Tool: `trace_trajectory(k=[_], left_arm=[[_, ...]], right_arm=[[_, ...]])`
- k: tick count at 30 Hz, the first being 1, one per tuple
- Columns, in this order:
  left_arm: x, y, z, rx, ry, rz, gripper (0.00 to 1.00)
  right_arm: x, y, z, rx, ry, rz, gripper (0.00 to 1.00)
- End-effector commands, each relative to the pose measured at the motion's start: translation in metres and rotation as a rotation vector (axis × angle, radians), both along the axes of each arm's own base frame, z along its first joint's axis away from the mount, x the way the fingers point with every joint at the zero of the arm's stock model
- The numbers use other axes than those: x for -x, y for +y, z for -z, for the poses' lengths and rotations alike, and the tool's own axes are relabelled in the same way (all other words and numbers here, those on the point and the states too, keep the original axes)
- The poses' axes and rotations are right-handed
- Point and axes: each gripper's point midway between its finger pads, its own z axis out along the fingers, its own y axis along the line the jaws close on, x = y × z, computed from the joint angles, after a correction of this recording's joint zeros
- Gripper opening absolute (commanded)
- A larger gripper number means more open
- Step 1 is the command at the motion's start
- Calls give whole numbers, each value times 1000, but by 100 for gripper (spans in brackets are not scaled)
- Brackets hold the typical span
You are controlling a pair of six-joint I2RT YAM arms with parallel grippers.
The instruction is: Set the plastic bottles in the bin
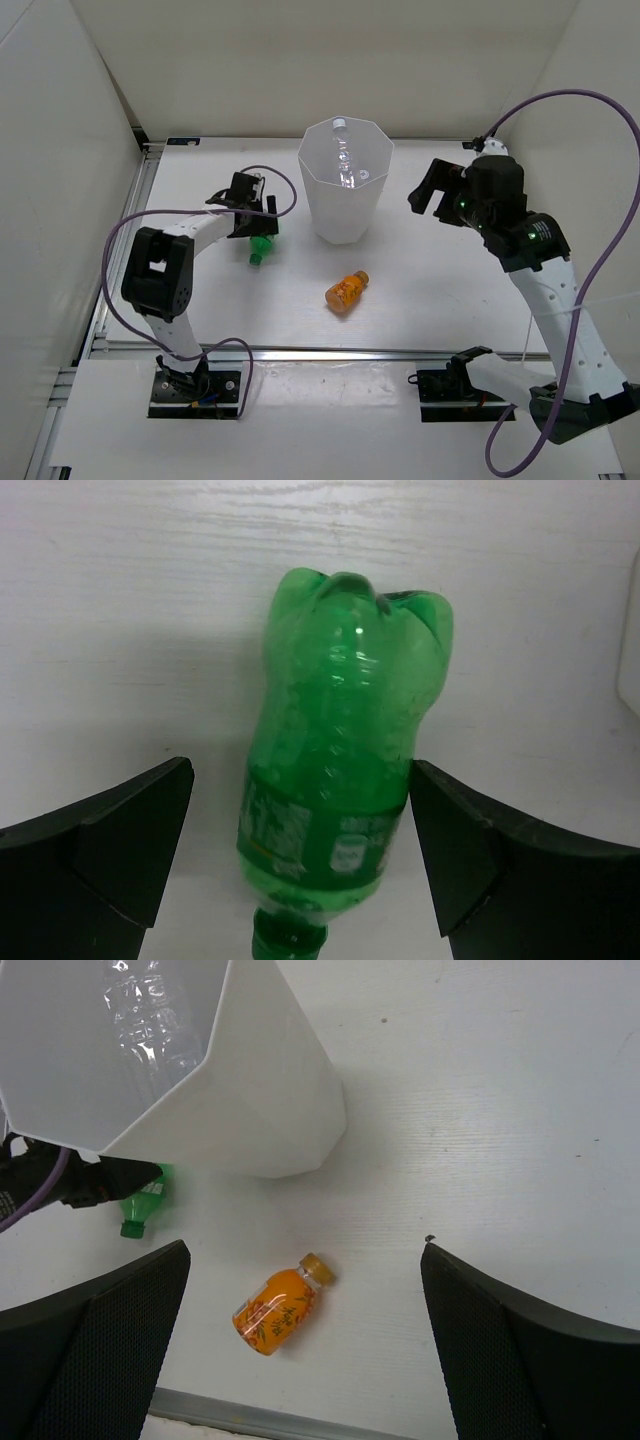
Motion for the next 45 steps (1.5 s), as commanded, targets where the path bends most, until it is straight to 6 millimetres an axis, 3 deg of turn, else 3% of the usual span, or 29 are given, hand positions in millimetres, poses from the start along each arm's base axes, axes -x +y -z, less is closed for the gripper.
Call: trace_trajectory(k=[1, 3, 6, 8, 12, 13, 14, 15, 16, 17, 18, 20, 21, 26, 29, 34, 36, 39, 42, 43, 44, 45], left_arm=[[-3, -14, 1, 67, 12, 21, 100], [-14, -10, -4, 44, -15, -15, 91], [-32, 2, -33, 1, -107, -82, 72], [-50, 3, -73, 9, -206, -106, 62], [-81, -6, -169, 101, -414, -144, 54], [-89, -10, -217, 167, -507, -169, 54], [-90, -23, -240, 199, -551, -167, 54], [-93, -33, -287, 255, -639, -160, 54], [-95, -41, -310, 268, -685, -139, 54], [-98, -58, -347, 305, -755, -107, 54], [-93, -66, -372, 338, -800, -86, 54], [-95, -93, -392, 388, -831, -25, 54], [-91, -99, -426, 436, -894, -18, 54], [-95, -162, -435, 542, -892, 94, 56], [-90, -193, -407, 527, -834, 148, 61], [-79, -209, -363, 477, -744, 198, 99], [-70, -201, -376, 473, -765, 196, 99], [-55, -169, -398, 406, -831, 116, 99], [-45, -95, -396, 244, -880, -183, 99], [-39, -80, -392, 211, -880, -229, 99], [-34, -69, -364, 147, -840, -258, 99], [-19, -45, -373, 125, -863, -304, 99]], right_arm=[[6, -9, -3, 1, -15, 14, 100], [7, -11, -2, -3, -15, 17, 100], [7, -16, 0, 3, -5, 24, 100], [6, -20, -4, -5, -14, 35, 100], [4, -19, -5, -7, -11, 22, 100], [2, -18, -2, -3, -1, 22, 100], [2, -18, -6, 1, -12, 18, 100], [1, -15, -3, -2, -1, 6, 100], [0, -13, -5, -12, -8, -7, 100], [-3, -11, -4, -12, -6, -7, 100], [-4, -8, -5, -19, -4, -21, 100], [-6, -7, -3, -13, 4, -33, 100], [-9, -5, -6, -16, -5, -33, 100], [-13, -3, -13, -7, -20, -51, 100], [-15, -8, -13, -3, -22, -34, 100], [-14, -12, -16, 4, -35, -15, 100], [-11, -13, -14, 4, -35, -15, 100], [-9, -13, 2, -26, 14, 22, 100], [-4, -16, 21, -158, 84, 119, 100], [-5, -14, 30, -196, 115, 135, 100], [-3, -8, 47, -231, 153, 131, 100], [-4, -7, 57, -264, 188, 144, 100]])
